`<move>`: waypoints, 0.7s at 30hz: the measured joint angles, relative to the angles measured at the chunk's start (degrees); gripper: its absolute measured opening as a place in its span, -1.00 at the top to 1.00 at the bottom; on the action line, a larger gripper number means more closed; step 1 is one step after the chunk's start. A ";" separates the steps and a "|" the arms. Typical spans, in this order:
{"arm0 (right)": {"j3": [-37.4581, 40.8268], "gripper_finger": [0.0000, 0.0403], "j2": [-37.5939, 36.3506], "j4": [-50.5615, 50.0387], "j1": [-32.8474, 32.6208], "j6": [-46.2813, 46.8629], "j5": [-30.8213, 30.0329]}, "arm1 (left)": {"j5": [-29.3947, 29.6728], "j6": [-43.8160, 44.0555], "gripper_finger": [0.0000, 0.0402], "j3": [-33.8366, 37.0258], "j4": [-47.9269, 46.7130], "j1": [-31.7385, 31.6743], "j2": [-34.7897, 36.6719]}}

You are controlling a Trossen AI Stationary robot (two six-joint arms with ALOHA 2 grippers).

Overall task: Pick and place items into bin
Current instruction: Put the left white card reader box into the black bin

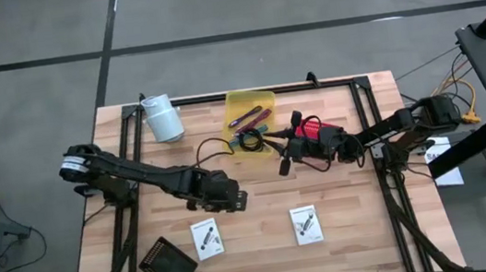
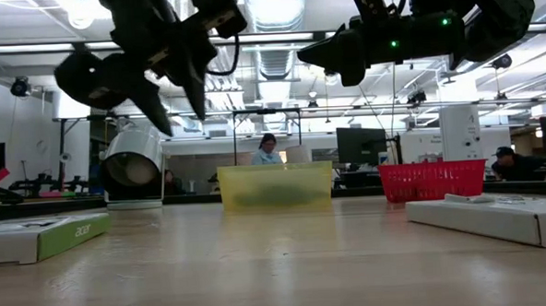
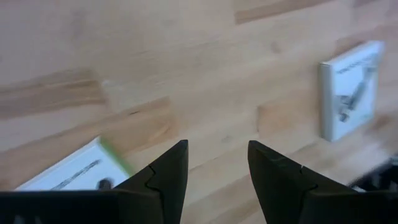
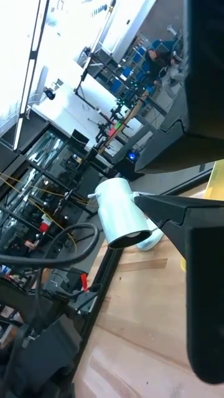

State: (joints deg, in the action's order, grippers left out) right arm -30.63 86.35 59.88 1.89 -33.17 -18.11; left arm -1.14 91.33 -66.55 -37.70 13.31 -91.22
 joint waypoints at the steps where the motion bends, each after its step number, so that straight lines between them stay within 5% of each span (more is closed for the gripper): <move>1: 0.00 0.72 0.00 -0.20 0.00 0.03 0.00 | 0.04 0.81 0.25 -0.88 -1.92 0.13 -0.56; 6: -0.02 0.72 0.02 -1.24 0.00 0.20 0.00 | 1.47 4.21 0.25 -5.03 -8.84 0.95 -3.00; 21: -0.02 0.72 0.02 -1.05 0.00 0.20 0.11 | 2.97 5.88 0.25 -8.89 -9.61 2.88 -9.00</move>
State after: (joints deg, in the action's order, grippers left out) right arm -30.65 86.37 58.83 1.89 -32.97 -18.00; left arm 1.83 97.21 -75.44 -47.30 16.20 -100.22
